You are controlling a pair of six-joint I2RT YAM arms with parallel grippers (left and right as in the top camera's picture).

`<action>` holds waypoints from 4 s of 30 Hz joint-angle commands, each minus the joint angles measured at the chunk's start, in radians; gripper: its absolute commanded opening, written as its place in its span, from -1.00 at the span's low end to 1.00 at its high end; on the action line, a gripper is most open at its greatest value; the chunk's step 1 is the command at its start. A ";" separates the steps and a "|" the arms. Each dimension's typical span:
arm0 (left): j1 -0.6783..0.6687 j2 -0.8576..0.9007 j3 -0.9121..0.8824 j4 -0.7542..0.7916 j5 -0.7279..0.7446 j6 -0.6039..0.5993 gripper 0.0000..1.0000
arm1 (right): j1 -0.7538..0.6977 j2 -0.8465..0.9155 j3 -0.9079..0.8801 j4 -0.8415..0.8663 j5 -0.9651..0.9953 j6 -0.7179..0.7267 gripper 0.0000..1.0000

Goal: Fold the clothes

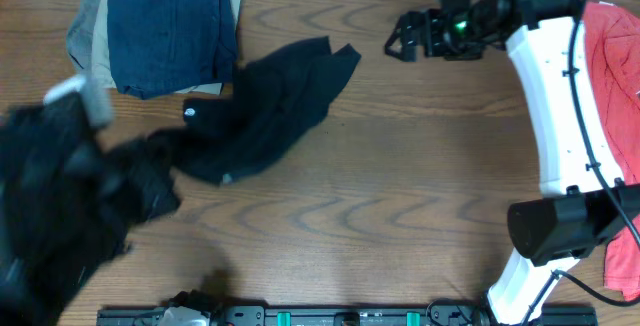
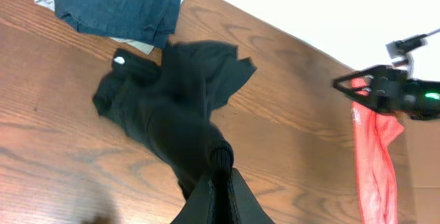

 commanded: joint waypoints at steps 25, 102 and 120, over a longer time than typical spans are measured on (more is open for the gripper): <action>-0.003 -0.489 -0.505 -0.075 -0.008 -0.142 -0.88 | 0.400 0.384 -0.008 0.152 0.105 0.036 0.50; -0.003 -0.489 -0.583 -0.026 -0.035 -0.142 -0.88 | 0.609 0.500 -0.030 0.063 0.325 0.136 -0.98; -0.003 -0.449 -0.590 0.100 -0.241 -0.212 -0.88 | 0.081 -0.023 0.089 -0.122 0.518 0.259 -0.98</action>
